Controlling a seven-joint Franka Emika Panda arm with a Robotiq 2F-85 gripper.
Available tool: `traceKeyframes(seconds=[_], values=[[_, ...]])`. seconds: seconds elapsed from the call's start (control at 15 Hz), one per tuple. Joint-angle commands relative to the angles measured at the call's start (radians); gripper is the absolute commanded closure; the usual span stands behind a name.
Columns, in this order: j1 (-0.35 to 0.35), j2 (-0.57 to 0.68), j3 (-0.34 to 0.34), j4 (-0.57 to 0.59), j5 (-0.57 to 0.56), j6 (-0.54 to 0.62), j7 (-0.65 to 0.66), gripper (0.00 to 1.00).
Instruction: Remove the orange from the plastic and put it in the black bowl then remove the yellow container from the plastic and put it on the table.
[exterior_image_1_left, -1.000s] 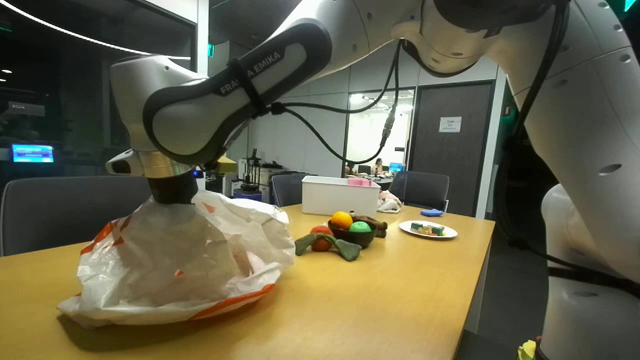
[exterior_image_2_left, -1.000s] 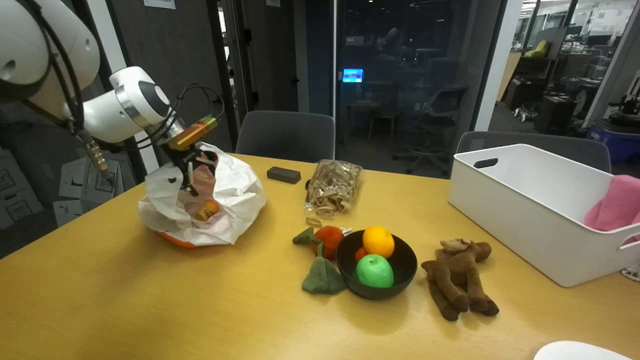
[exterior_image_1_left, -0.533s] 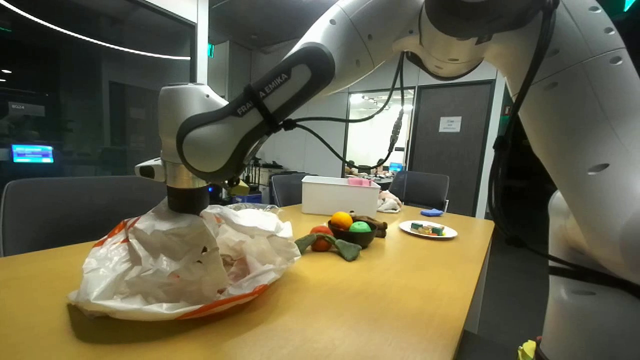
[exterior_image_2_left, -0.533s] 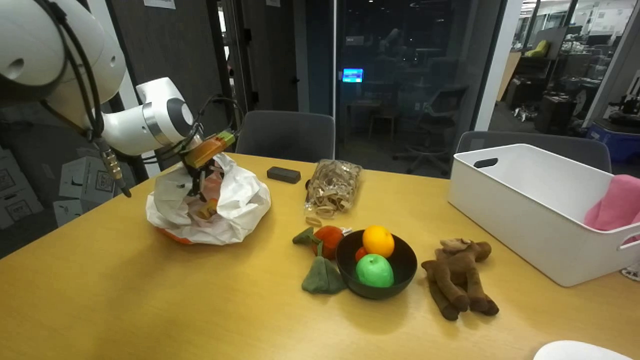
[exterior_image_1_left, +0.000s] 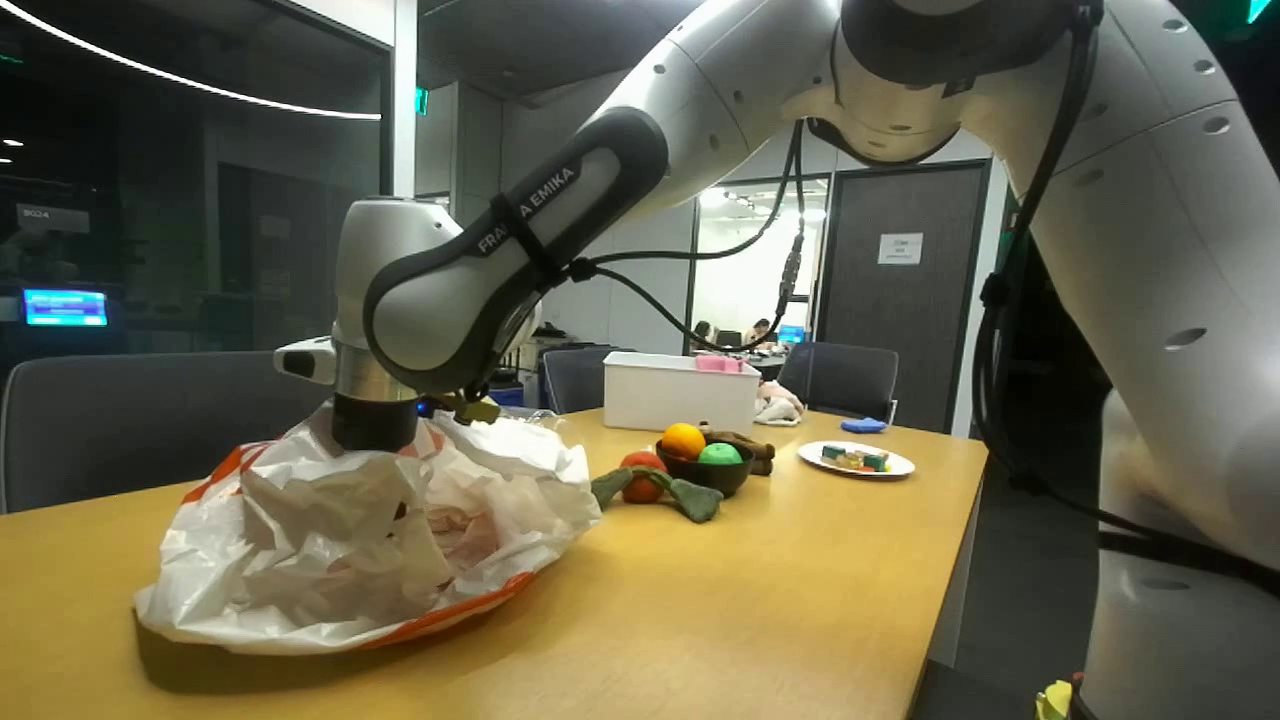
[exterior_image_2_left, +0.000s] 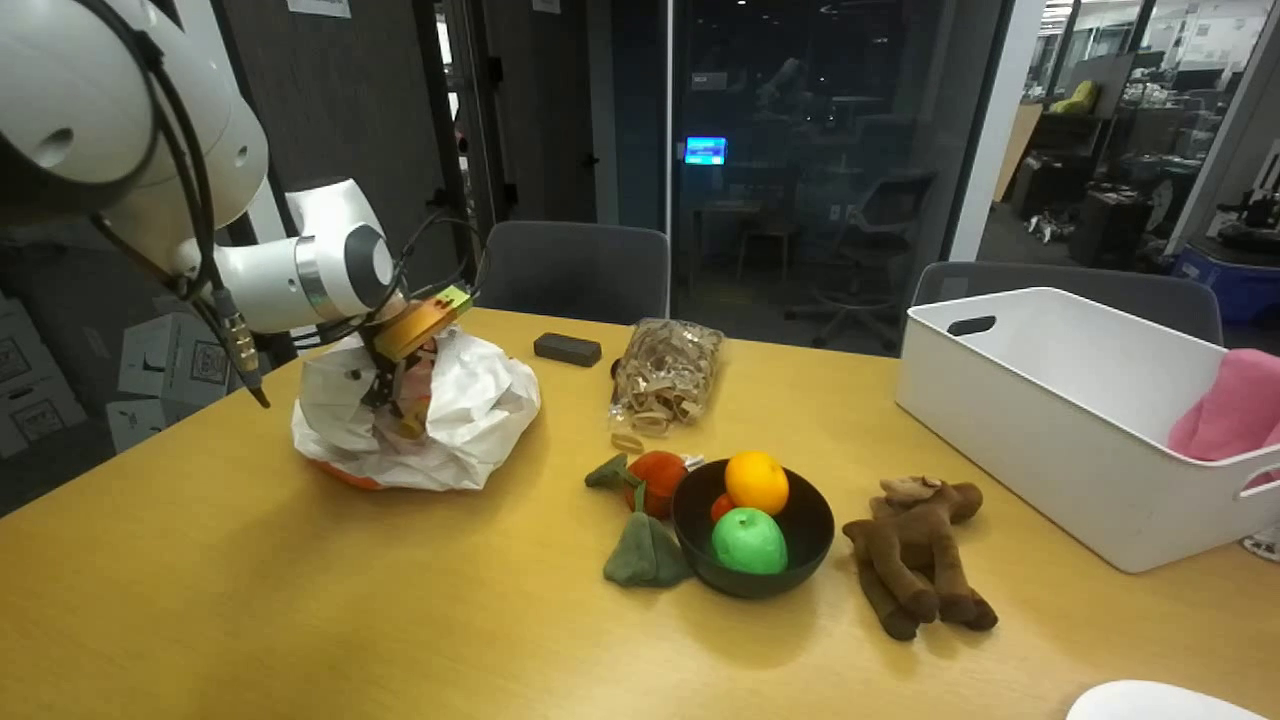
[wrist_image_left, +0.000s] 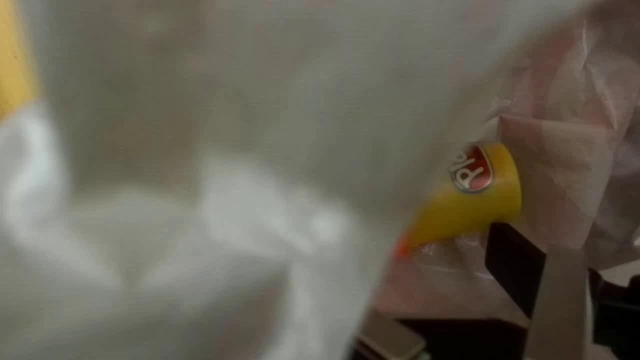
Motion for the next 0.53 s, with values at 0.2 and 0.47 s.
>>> traceKeyframes(seconds=[0.2, 0.47], values=[[0.042, -0.034, -0.024, -0.029, -0.105, 0.031, -0.012, 0.00], [0.059, -0.038, -0.042, -0.023, -0.163, 0.029, 0.028, 0.00]])
